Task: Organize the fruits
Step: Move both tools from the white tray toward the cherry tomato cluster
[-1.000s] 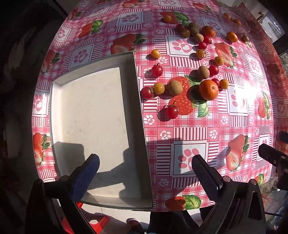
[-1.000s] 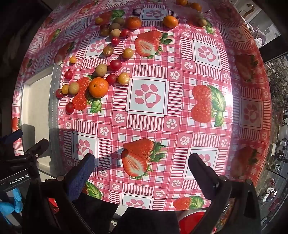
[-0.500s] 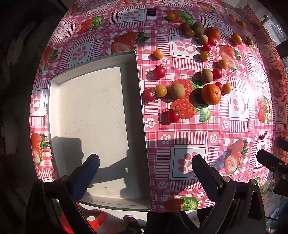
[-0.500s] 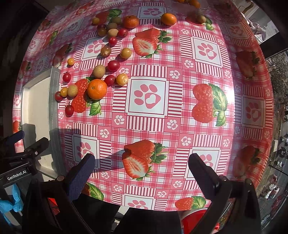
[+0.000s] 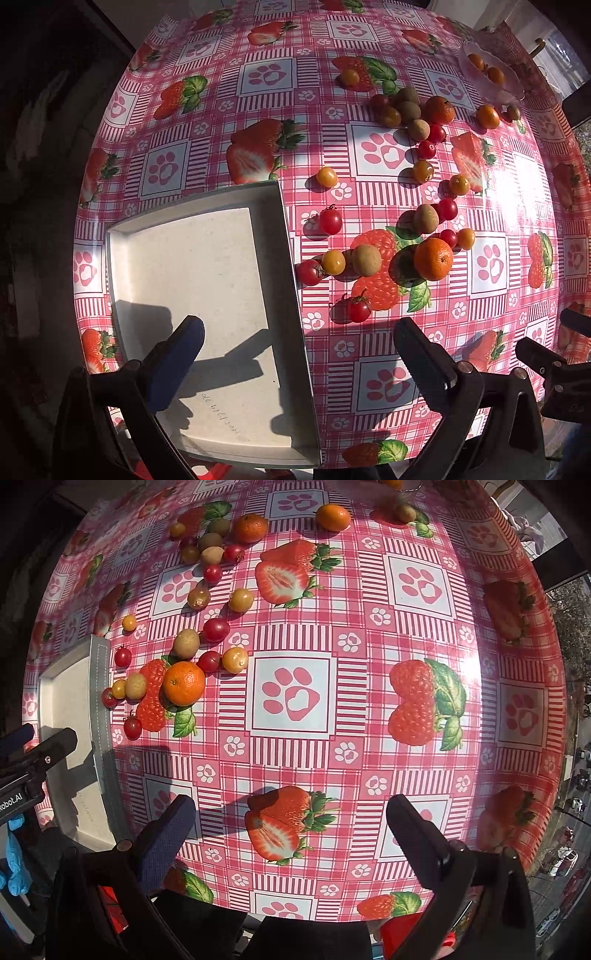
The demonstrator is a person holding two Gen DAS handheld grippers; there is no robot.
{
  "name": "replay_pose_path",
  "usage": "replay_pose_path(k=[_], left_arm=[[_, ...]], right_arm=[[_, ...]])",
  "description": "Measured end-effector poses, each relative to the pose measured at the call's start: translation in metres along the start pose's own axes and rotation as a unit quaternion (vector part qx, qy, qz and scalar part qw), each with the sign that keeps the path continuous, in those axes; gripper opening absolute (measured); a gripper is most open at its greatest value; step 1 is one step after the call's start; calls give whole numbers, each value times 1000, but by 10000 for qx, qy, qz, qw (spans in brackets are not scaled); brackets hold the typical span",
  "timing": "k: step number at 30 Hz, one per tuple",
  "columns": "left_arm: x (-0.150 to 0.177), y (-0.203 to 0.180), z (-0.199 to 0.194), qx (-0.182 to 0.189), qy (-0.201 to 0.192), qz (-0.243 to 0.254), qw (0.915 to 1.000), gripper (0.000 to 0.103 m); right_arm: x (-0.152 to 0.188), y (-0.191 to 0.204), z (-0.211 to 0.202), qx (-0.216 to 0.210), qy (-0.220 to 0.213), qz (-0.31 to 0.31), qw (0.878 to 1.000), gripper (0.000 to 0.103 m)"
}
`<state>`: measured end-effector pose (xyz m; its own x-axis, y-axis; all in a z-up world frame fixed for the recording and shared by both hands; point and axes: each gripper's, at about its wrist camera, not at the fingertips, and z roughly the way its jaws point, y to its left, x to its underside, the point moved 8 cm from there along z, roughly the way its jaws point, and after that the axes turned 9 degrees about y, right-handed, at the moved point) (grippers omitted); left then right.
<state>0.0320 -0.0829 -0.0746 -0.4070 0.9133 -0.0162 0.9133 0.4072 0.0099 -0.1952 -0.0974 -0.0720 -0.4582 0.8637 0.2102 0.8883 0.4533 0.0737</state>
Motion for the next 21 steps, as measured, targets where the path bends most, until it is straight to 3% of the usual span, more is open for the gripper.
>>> replay_pose_path(k=[2,12,21], left_arm=[[-15,0,-4,-85,-111,34,9999,103],[-64,4,11,-280,112,113,9995,103],[-90,-6,28,-209,95,301,9993,103]], right_arm=[[-8,1,-2,-12,-36,-17,10000,103],[-45,1,-1,-46,-100,-38,9999,103],[-77,-1,5,-132,-145,28,9998,103]])
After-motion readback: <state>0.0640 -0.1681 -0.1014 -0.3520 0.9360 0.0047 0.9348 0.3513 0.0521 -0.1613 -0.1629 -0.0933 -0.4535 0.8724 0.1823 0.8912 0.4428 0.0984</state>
